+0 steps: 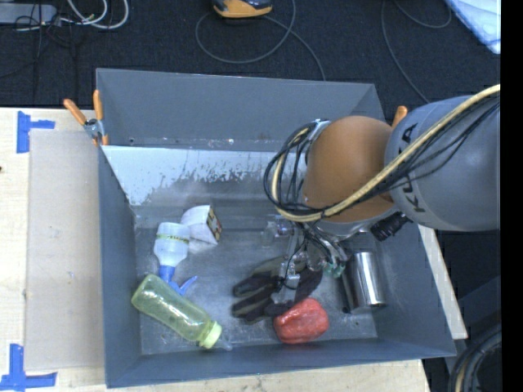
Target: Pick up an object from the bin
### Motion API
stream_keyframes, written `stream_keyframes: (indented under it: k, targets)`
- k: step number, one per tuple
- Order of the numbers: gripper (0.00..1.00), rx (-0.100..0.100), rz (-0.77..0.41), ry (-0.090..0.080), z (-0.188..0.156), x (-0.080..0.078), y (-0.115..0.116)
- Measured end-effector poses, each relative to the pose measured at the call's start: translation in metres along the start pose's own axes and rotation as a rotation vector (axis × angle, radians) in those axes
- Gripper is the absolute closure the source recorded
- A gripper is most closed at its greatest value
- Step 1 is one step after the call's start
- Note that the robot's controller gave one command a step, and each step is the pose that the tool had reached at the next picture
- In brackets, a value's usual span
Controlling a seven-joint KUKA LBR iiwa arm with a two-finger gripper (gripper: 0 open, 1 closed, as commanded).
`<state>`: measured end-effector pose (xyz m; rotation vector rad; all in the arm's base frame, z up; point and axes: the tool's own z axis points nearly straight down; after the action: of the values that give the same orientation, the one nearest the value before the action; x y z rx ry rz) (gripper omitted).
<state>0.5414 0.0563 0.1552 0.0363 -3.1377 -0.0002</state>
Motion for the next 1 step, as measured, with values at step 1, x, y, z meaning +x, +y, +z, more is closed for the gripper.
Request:
stream_keyframes:
  k: [1]
  targets:
    - [0.0, -0.001, -0.019, -0.002, 0.0253, 0.0165, -0.0228]
